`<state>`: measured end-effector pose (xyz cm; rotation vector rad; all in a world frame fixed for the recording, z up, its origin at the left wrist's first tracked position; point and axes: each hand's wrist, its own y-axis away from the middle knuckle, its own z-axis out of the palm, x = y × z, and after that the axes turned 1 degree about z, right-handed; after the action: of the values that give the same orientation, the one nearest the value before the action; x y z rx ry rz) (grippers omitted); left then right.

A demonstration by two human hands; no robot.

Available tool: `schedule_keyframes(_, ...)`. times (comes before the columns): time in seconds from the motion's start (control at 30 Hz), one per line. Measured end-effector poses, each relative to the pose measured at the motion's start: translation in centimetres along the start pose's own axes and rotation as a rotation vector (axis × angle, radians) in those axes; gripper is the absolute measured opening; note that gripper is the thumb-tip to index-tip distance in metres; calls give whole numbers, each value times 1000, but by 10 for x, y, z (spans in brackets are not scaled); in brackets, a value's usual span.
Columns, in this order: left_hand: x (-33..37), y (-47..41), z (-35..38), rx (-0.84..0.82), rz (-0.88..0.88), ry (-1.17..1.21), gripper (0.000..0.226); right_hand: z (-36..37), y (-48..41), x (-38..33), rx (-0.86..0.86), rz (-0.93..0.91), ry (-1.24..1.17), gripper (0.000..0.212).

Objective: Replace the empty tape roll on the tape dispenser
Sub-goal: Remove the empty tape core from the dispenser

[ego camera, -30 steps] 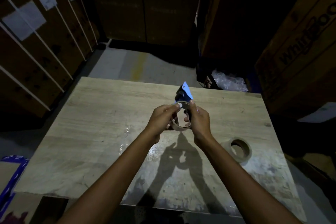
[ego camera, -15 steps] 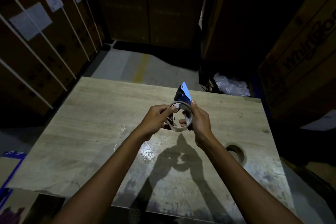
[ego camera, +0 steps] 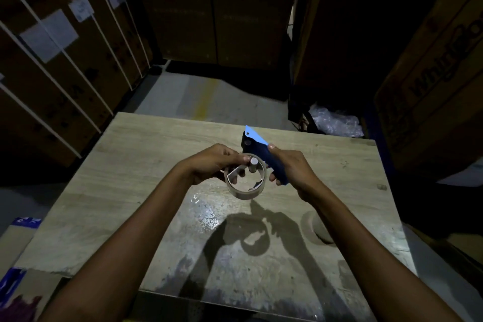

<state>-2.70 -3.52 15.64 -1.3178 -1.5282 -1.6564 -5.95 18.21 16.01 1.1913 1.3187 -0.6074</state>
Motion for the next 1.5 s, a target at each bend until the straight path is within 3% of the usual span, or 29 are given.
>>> schedule_keyframes(0.13, -7, -4, 13, 23, 0, 127, 33, -9, -5, -1, -38, -24, 28, 33)
schedule_keyframes(0.33, -12, -4, 30, 5, 11, 364, 55, -19, -12, -1, -52, 30, 14, 37)
schedule_keyframes(0.47, -13, -8, 49, 123, -45, 454, 59, -21, -15, 1, -77, 82, -23, 35)
schedule_keyframes(0.6, -15, -13, 57, 237, -82, 622, 46, -18, -18, 5, -47, 144, -319, 38)
schedule_keyframes(0.67, -16, -16, 61, 273, -67, 693, 44, -16, -18, 9, 35, 173, -572, 38)
schedule_keyframes(0.73, -18, -19, 65, 320, -42, 765, 44, -12, -17, 14, 127, 155, -661, 38)
schedule_keyframes(0.9, -17, -25, 70, 462, -8, 935, 38, 15, -2, 27, 225, 44, -321, 48)
schedule_keyframes(1.0, -17, -27, 73, 489, 23, 1035, 31, 28, 7, 36, 216, -184, 114, 71)
schedule_keyframes(1.1, -23, -29, 73, 503, 16, 1039, 31, 37, 11, 38, 130, -299, 425, 100)
schedule_keyframes(1.2, -28, -28, 71, 481, 11, 1050, 35, 40, 8, 39, 141, -366, 669, 108)
schedule_keyframes(1.4, -30, -21, 67, 458, 36, 1053, 27, 45, 3, 43, 223, -399, 730, 104)
schedule_keyframes(1.5, -33, -20, 65, 461, 45, 1063, 37, 49, 2, 47, 245, -420, 691, 98)
